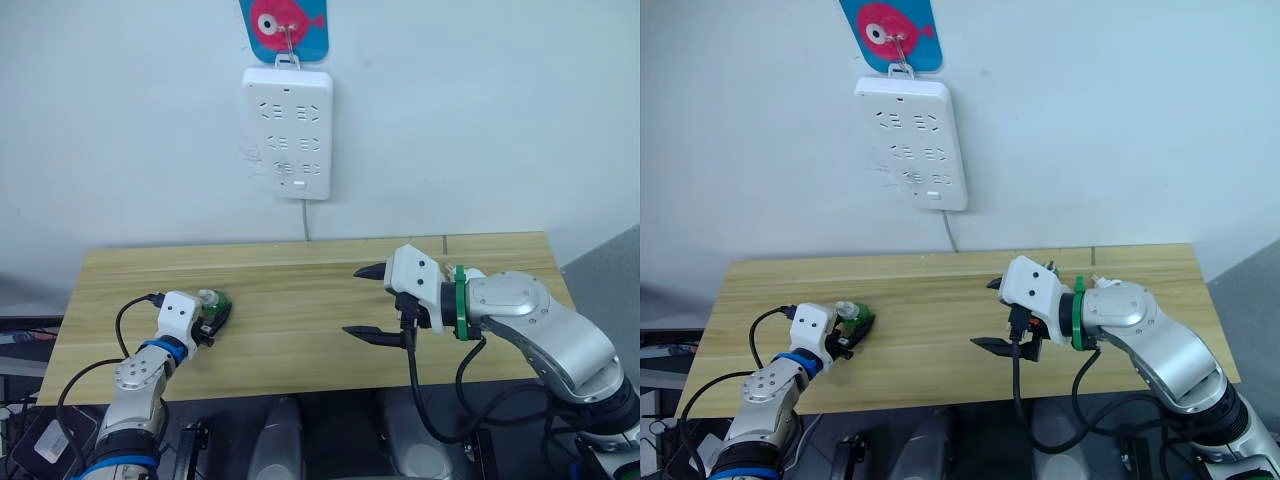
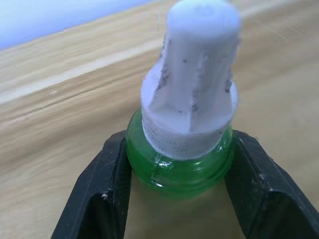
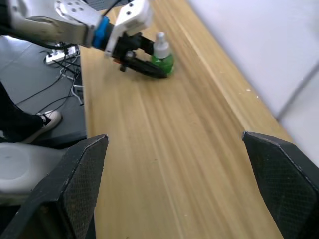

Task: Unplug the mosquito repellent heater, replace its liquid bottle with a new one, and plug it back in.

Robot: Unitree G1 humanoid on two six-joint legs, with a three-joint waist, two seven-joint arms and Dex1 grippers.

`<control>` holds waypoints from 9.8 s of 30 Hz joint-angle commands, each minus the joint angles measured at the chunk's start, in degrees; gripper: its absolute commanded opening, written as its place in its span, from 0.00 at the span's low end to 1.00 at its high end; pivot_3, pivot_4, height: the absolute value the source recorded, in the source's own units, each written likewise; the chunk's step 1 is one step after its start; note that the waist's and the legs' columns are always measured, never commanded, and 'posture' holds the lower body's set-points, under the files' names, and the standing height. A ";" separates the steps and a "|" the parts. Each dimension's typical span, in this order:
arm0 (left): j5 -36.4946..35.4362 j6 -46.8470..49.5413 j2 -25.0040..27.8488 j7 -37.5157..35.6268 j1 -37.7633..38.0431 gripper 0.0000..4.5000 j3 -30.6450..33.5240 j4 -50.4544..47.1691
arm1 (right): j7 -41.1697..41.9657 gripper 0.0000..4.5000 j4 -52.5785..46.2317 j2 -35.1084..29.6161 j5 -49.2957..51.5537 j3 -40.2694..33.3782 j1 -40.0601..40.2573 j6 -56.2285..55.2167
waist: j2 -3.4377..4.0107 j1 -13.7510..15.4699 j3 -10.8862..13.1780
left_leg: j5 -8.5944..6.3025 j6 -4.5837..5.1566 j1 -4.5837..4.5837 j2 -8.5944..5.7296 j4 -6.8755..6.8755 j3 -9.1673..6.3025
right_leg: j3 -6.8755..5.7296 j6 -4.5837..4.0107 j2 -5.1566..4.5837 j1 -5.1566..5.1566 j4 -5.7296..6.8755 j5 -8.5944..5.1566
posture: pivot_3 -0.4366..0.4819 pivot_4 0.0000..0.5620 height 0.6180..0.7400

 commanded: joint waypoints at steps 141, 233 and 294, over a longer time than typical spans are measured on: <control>-14.37 28.93 -0.50 -25.73 -23.26 0.51 -15.49 -31.01 | -17.62 0.24 3.21 22.62 -4.69 -0.60 2.10 -12.11 | -0.04 -5.30 -6.50 | 0.29 -0.42 -0.30 -0.14 0.95 0.17 | 0.33 0.04 0.38 -0.82 1.79 0.08 | 0.29 0.27 0.95; -14.77 27.79 4.24 -30.08 -15.56 0.51 -15.85 -34.86 | 1.98 1.00 2.28 -0.68 13.48 -10.32 -2.04 -2.05 | -0.05 -3.56 -6.70 | 0.20 -0.25 -0.29 -0.07 0.96 0.21 | 0.32 -0.02 0.44 -0.81 1.80 0.04 | 0.30 0.26 0.95; -14.70 29.27 14.84 -33.52 -4.89 0.51 -13.93 -40.14 | -21.91 0.05 64.56 23.27 -19.58 -8.07 7.79 -57.29 | 0.42 -2.05 -6.33 | 0.17 -0.19 -0.18 -0.04 0.89 0.25 | 0.41 -0.08 0.54 -0.76 1.83 0.01 | 0.40 0.44 0.95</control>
